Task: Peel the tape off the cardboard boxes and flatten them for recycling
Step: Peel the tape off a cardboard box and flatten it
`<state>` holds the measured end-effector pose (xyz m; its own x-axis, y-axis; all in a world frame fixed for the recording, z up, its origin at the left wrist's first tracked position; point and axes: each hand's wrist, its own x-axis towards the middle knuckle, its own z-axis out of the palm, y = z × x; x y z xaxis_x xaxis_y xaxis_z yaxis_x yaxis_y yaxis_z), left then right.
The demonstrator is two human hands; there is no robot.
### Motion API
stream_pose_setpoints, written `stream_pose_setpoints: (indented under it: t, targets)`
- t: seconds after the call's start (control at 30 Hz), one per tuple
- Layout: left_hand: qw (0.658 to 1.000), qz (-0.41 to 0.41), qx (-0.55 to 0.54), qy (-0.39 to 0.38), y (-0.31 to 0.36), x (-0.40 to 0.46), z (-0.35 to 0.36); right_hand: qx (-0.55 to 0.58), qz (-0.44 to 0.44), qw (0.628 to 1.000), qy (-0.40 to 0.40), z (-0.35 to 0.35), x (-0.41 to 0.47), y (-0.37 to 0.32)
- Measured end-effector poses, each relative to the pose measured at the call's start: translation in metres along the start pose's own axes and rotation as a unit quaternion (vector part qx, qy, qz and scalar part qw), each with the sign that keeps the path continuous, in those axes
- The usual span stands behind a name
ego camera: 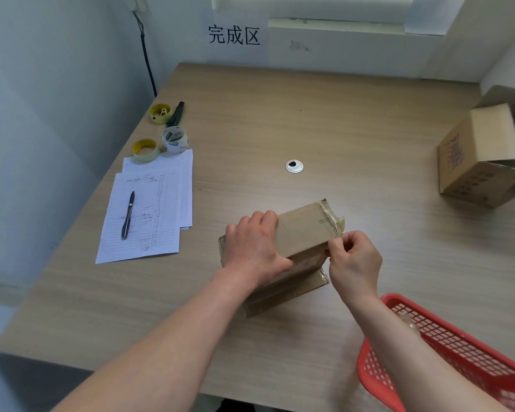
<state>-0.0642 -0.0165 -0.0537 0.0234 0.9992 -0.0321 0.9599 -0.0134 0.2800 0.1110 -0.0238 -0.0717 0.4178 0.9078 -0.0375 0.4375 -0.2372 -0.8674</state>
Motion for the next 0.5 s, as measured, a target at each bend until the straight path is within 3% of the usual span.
stream_pose_setpoints:
  t: [0.3,0.5]
  targets:
    - [1.000,0.002,-0.007,0.001,-0.001,-0.001,0.000,-0.127,-0.112,0.985,-0.027,-0.013,0.005,0.007]
    - [1.000,-0.001,-0.006,-0.001,-0.001,-0.001,0.000,-0.037,-0.044,0.998,-0.028,-0.018,-0.007,0.006]
